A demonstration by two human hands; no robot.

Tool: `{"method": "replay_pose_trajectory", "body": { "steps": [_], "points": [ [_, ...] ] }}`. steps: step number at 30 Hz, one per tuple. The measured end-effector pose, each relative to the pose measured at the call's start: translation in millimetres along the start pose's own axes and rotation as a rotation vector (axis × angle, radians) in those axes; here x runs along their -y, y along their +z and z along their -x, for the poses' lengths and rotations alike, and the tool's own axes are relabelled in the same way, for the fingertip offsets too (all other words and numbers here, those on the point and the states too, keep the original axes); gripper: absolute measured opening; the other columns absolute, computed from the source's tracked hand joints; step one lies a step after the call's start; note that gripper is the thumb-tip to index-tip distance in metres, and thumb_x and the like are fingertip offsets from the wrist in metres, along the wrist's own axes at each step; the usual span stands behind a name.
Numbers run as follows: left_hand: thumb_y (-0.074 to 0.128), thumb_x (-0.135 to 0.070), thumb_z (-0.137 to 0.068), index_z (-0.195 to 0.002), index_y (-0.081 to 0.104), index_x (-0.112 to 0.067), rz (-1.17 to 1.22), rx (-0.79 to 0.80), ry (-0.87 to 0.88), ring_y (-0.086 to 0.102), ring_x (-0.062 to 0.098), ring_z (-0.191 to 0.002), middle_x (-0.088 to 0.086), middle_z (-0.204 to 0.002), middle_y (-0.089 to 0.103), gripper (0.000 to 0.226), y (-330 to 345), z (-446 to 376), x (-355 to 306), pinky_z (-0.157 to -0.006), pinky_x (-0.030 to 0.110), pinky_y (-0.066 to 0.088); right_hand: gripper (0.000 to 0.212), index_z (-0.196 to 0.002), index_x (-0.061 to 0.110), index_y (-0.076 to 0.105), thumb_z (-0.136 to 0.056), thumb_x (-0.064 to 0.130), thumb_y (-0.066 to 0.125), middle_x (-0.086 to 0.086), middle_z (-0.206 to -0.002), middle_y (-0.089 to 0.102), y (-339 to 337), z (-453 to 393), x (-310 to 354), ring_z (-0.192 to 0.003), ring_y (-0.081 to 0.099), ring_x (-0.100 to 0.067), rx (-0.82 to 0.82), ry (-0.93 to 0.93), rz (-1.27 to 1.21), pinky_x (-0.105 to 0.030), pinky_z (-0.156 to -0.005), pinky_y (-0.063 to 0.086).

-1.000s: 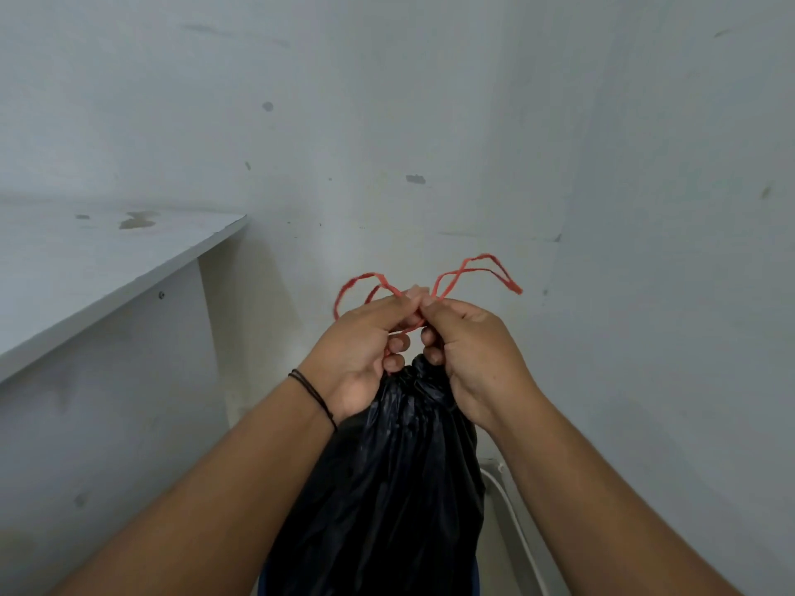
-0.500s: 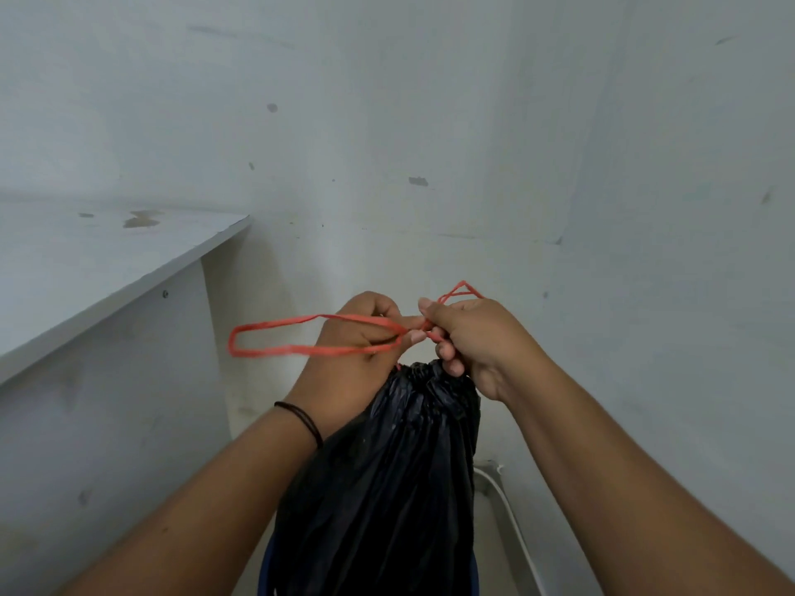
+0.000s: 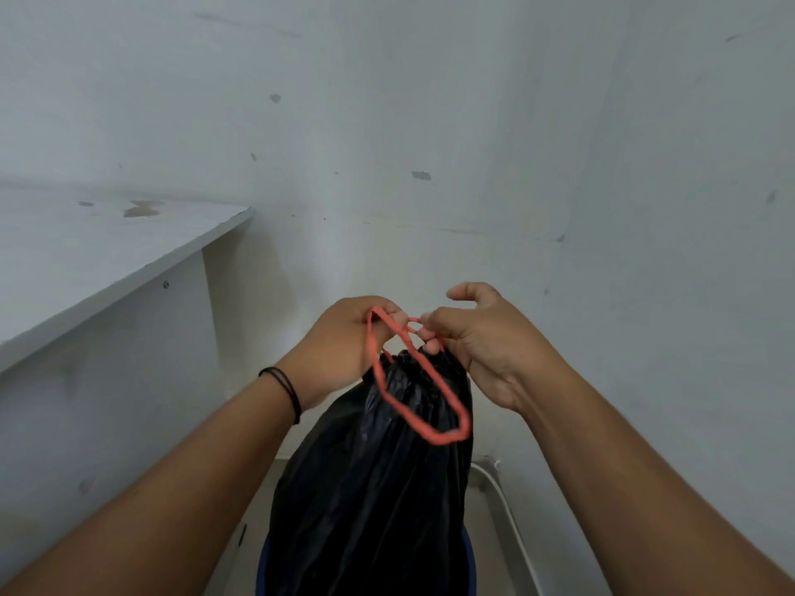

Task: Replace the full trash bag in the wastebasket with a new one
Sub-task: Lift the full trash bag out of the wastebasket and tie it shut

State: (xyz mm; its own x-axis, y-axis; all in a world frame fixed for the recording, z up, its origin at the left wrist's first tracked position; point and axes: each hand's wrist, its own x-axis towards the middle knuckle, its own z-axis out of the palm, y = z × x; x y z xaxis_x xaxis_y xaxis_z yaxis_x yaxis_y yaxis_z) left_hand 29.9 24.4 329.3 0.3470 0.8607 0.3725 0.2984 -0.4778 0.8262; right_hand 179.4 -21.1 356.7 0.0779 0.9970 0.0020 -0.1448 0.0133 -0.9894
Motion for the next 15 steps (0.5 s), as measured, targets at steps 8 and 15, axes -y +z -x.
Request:
{"method": "replay_pose_trajectory", "body": {
  "steps": [8,15],
  "points": [
    [0.050,-0.015,-0.091,-0.079,0.062,-0.012,0.563,0.268,-0.382,0.047,0.007,-0.061,-0.003,-0.065,0.051,0.018,-15,-5,-17,-0.063,0.024,0.041,0.025,-0.073,0.028,0.068,-0.082,0.007,0.058,0.008,-0.062,0.064,1,1,-6,-0.054,0.059,-0.006,-0.033,-0.350,0.519,-0.015,-0.053,0.047],
    [0.056,-0.019,-0.089,-0.079,0.067,-0.011,0.576,0.173,-0.421,0.055,0.011,-0.072,-0.003,-0.073,0.065,0.017,-12,-2,-26,-0.077,0.030,0.040,0.017,-0.079,0.038,0.058,-0.073,0.035,0.073,0.007,-0.099,0.057,7,7,-14,-0.070,0.060,-0.002,-0.057,-0.527,0.587,-0.014,-0.061,0.048]
  ]
}}
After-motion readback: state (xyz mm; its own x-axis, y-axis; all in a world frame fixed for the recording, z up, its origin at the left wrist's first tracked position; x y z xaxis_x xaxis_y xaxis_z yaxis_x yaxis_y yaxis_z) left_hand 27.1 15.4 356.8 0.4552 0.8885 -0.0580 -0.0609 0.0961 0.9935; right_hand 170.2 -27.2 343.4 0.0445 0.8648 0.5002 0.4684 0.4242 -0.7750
